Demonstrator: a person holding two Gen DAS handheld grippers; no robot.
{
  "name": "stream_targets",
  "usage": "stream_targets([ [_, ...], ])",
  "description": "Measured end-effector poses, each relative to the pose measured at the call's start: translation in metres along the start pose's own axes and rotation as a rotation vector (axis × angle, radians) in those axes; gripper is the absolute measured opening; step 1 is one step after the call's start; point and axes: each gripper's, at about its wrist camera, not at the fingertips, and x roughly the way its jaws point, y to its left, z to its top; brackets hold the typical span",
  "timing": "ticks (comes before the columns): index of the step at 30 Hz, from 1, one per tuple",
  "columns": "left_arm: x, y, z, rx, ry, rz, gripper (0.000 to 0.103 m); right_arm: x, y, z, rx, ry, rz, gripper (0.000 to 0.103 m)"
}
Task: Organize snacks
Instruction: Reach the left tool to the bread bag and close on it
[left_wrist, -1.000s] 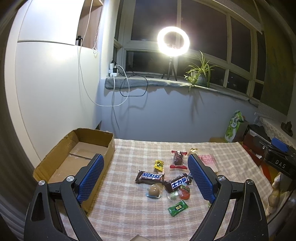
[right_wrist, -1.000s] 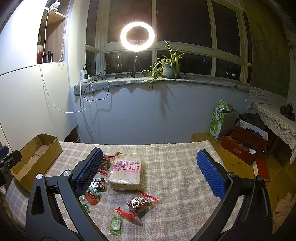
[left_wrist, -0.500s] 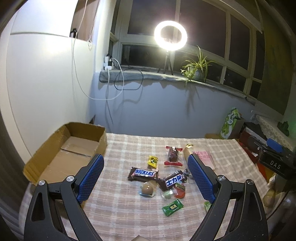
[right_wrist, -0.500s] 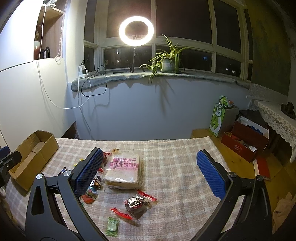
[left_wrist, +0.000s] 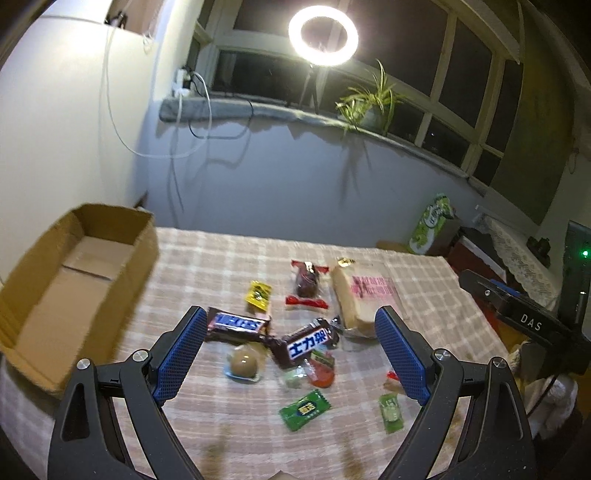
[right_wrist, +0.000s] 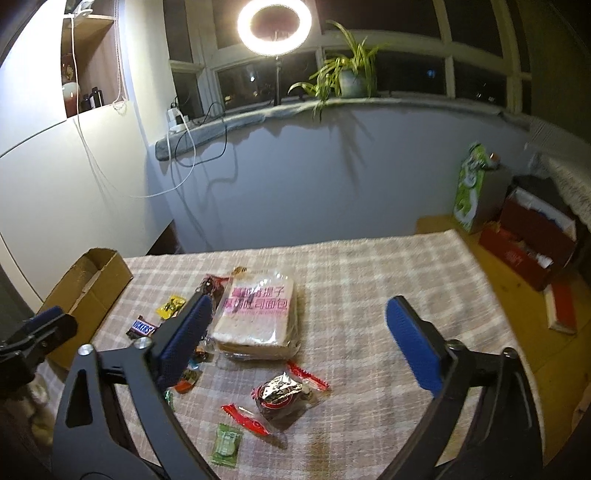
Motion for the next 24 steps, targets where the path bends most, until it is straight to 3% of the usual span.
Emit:
stream_targets([
  [7,0.030,-0.007,-0.002,-0.006,0.067,-0.055,0.091,0.032,-0.015,-0.002,0.051,0.104,0.108,0.088],
  [9,0.041,-0.008,-0.002,-0.011,0.095,-0.077,0.090,0.042,-0.020,-0.002,0.065,0.135,0.139,0.076],
  [11,0.053,-0.011,-0.003,-0.016,0.126,-0.098,0.084,0.056,-0.025,-0.002,0.087,0.176,0.176,0.071],
  [17,0.092,-0.015,-0.002,-0.067,0.246,-0.220,0.079,0.091,-0.034,-0.001,0.124,0.265,0.288,0.070],
  [24,0.126,-0.022,-0.002,-0.083,0.334,-0.281,0.066,0.132,-0.046,0.000,0.211,0.368,0.384,0.070],
])
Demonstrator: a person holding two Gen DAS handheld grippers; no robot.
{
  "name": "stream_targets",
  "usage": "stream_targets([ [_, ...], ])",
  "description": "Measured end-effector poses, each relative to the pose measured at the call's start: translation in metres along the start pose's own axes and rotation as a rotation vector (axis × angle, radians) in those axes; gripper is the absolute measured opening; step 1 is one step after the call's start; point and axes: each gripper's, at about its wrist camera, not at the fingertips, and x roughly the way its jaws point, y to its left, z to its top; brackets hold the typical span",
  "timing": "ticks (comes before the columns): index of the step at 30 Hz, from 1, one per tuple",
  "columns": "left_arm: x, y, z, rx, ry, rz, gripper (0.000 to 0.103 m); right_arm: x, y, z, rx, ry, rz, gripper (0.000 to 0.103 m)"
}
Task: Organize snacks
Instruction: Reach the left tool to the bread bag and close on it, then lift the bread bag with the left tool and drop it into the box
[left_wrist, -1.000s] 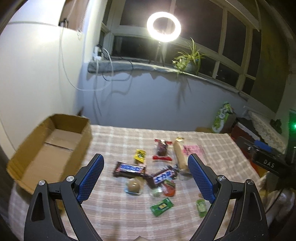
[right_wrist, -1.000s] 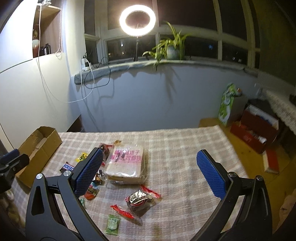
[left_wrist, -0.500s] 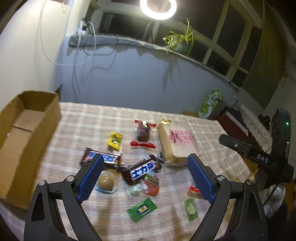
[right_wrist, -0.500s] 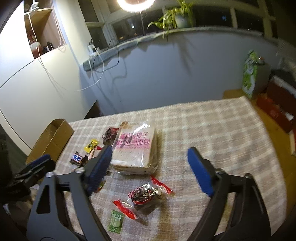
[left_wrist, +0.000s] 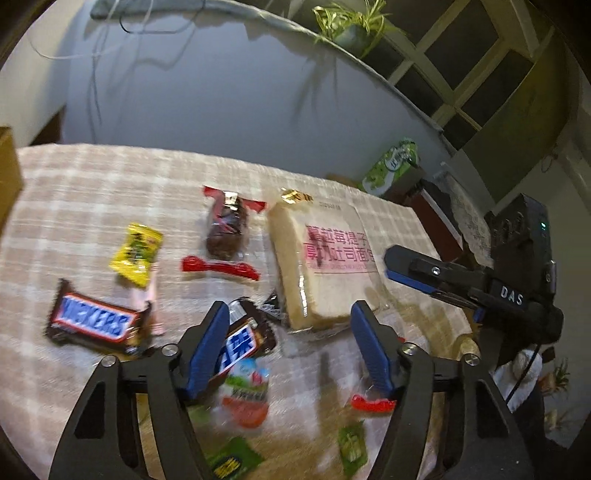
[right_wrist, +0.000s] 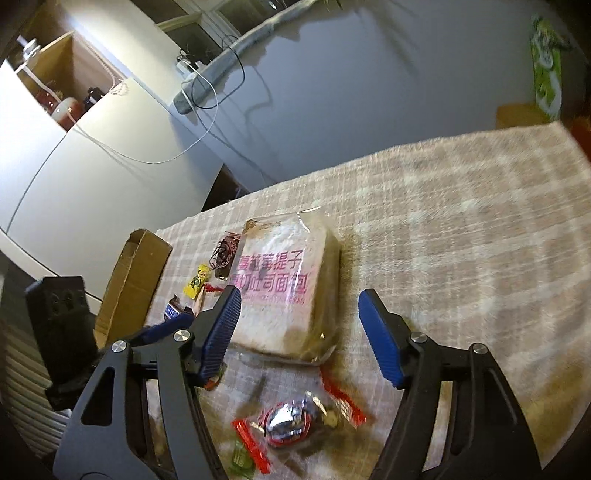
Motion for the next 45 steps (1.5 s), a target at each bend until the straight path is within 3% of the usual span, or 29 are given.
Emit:
stream_targets([
  [8,0.021,-0.005,0.011,0.025,0.047,-0.018,0.066,0.030,-0.019,0.010,0.087,0.097,0.095,0.061],
  [10,0.027,-0.006,0.013,0.036,0.057,-0.014,0.066,0.032,-0.019,0.011,0.090,0.107,0.112,0.055],
  [27,0.042,-0.026,0.025,0.096,0.072,-0.005,0.061,0.043,-0.014,0.017,0.078,0.136,0.130,0.044],
  [36,0.018,-0.026,0.020,0.117,0.026,0.005,0.061,0.033,0.003,0.010,0.061,0.124,0.133,0.043],
  [45,-0.025,-0.018,0.014,0.113,-0.055,0.026,0.060,0.021,0.045,0.006,-0.015,0.109,0.143,0.043],
])
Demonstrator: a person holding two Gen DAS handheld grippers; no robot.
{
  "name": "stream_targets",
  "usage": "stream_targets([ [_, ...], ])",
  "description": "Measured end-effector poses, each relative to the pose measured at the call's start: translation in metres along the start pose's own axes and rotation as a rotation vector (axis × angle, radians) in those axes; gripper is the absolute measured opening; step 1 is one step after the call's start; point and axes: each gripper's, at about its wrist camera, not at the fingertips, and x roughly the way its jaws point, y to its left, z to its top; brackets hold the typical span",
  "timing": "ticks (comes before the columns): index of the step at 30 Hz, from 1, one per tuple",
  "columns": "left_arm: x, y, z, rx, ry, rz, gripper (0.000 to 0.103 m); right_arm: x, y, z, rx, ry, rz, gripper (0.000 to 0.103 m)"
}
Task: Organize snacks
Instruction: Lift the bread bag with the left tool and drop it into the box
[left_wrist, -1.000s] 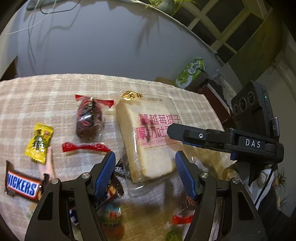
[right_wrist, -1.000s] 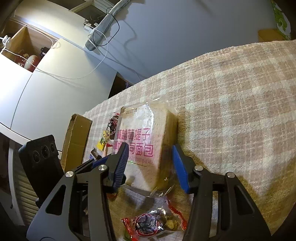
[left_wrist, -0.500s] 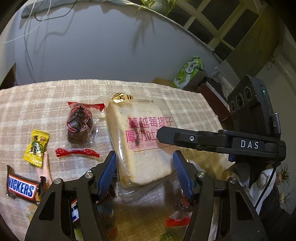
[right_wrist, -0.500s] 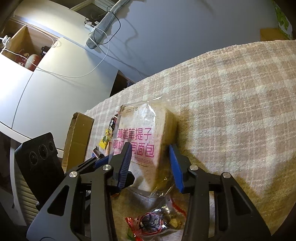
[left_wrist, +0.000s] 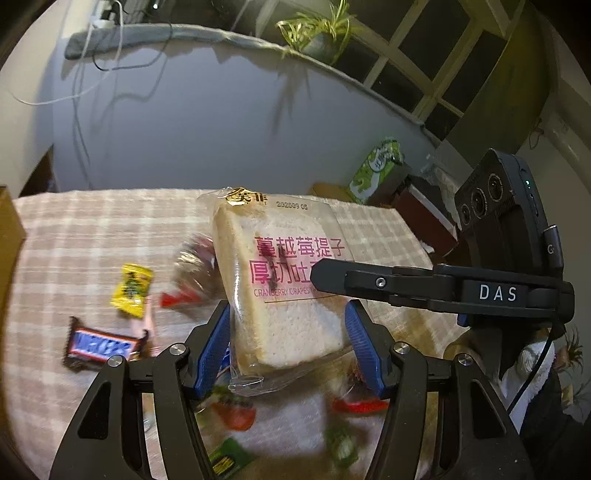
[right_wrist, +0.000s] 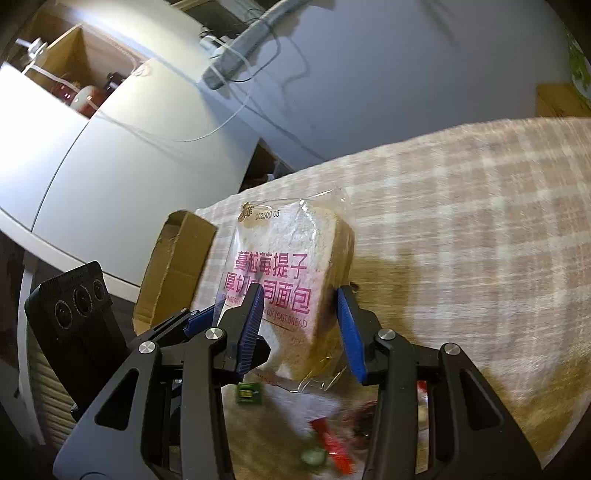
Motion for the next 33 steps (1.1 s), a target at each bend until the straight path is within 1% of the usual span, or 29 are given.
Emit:
stream_targets([
  [6,-0.034,0.013,-0.004,-0.021,-0.058,0.027,0.060,0.003,0.034,0.000,-0.056,0.005,0.022,0.043],
  [14,-0.077,0.038,-0.009,-0.067,-0.132,0.076,0.060,0.022,0.087,-0.003,-0.141,0.030,0.056,0.043],
  [22,-0.122,0.076,-0.023,-0.132,-0.203,0.142,0.060,0.057,0.148,-0.006,-0.230,0.074,0.098,0.043],
  [33,-0.166,0.128,-0.039,-0.225,-0.255,0.219,0.060,0.113,0.215,-0.017,-0.338,0.145,0.132,0.043],
])
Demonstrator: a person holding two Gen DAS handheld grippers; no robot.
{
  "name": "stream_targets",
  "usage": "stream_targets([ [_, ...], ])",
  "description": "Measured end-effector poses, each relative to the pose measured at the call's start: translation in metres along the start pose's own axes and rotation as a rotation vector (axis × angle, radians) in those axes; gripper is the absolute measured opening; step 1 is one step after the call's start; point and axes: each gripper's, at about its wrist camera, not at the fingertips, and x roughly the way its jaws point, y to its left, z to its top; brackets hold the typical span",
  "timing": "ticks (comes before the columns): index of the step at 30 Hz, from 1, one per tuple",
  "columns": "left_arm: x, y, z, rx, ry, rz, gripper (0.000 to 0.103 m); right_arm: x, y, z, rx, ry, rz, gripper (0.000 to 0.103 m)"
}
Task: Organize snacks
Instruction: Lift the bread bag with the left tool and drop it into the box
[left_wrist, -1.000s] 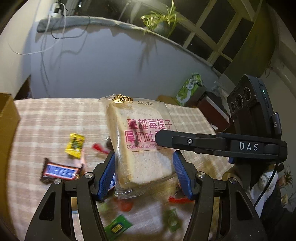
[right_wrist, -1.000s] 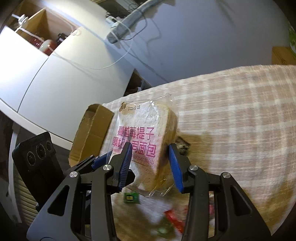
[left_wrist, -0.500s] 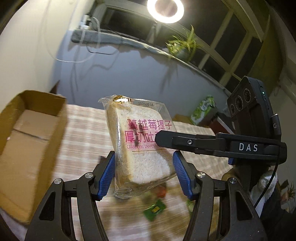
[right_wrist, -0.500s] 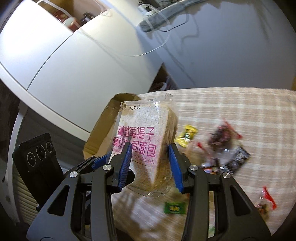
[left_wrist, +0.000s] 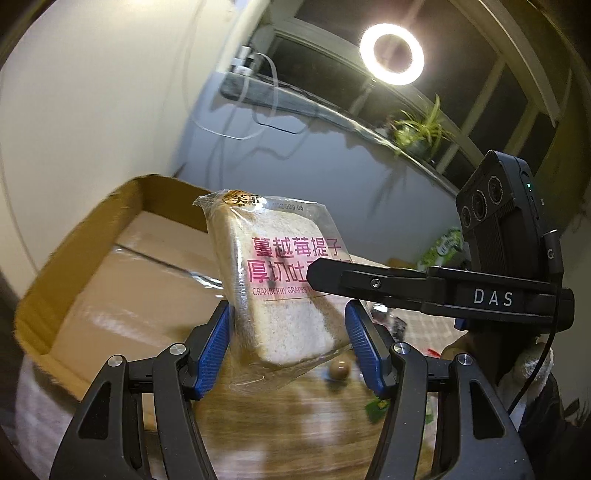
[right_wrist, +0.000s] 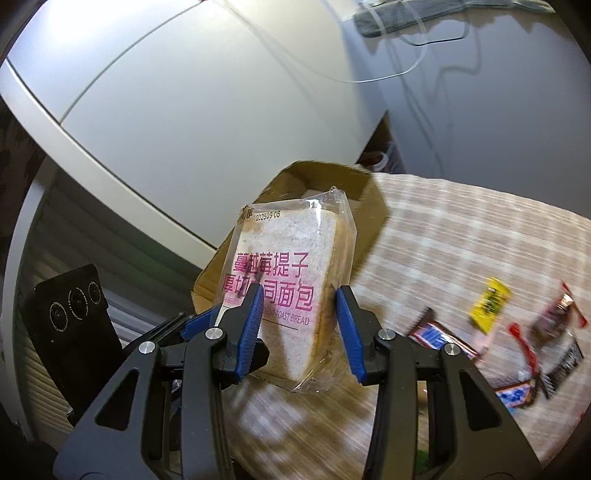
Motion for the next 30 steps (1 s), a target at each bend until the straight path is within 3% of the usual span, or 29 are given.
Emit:
stream_targets([
  [19,-0.021,0.073,-0.003,-0.102,-0.019,0.131,0.060,0.102,0.052,0.017,-0.060,0.137,0.028,0.043],
  [30,-0.020,0.077,-0.005,-0.067,-0.019,0.214,0.057,0.113,0.051,0.025,-0.076,0.142,-0.017,0.043],
])
